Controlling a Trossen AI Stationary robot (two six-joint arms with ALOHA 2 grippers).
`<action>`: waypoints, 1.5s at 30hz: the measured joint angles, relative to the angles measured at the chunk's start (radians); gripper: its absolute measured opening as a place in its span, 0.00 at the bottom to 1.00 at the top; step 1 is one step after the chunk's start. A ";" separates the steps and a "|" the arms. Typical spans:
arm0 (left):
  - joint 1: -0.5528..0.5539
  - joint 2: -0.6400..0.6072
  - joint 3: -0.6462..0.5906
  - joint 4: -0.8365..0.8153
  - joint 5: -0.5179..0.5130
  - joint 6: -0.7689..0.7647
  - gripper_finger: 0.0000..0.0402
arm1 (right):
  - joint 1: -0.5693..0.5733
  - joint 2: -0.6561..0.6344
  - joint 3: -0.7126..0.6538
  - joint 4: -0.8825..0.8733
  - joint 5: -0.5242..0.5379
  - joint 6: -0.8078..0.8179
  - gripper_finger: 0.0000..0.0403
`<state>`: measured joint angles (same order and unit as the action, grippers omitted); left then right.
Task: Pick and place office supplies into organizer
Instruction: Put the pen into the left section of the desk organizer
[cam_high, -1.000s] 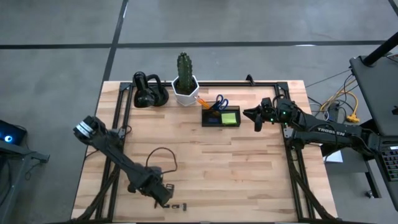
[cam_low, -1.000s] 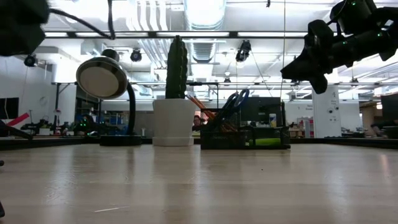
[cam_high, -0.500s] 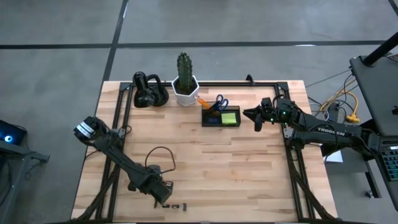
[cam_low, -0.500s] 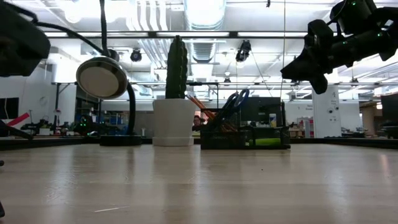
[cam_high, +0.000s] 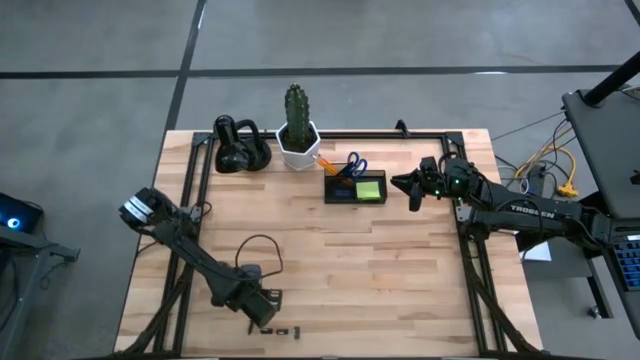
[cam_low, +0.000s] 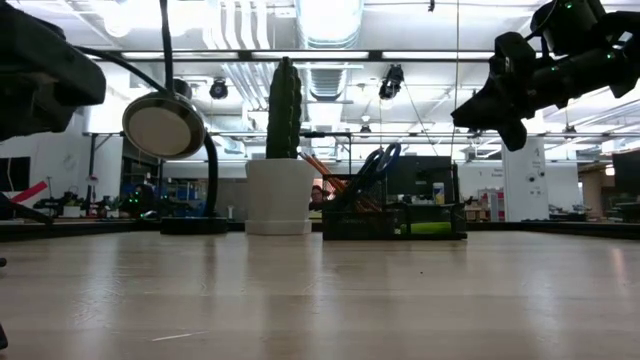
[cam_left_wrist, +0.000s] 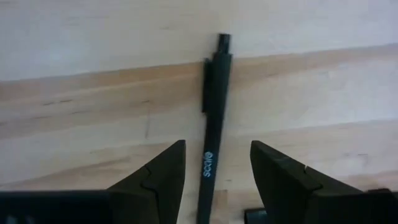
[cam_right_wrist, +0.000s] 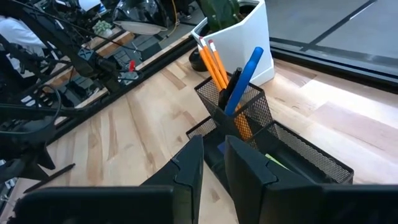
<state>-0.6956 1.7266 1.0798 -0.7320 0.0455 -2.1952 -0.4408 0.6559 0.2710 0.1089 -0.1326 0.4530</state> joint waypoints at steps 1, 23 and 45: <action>0.001 0.003 0.000 0.003 -0.002 0.011 0.41 | 0.000 0.000 0.000 0.000 0.000 0.000 0.14; 0.003 0.062 -0.006 0.049 0.010 0.030 0.41 | 0.000 0.000 0.000 0.001 0.001 0.000 0.14; 0.002 0.064 -0.007 0.039 0.020 0.052 0.15 | 0.000 0.000 0.000 0.001 0.000 0.000 0.14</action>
<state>-0.6933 1.7903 1.0725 -0.6933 0.0650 -2.1431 -0.4404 0.6559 0.2710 0.1097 -0.1322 0.4534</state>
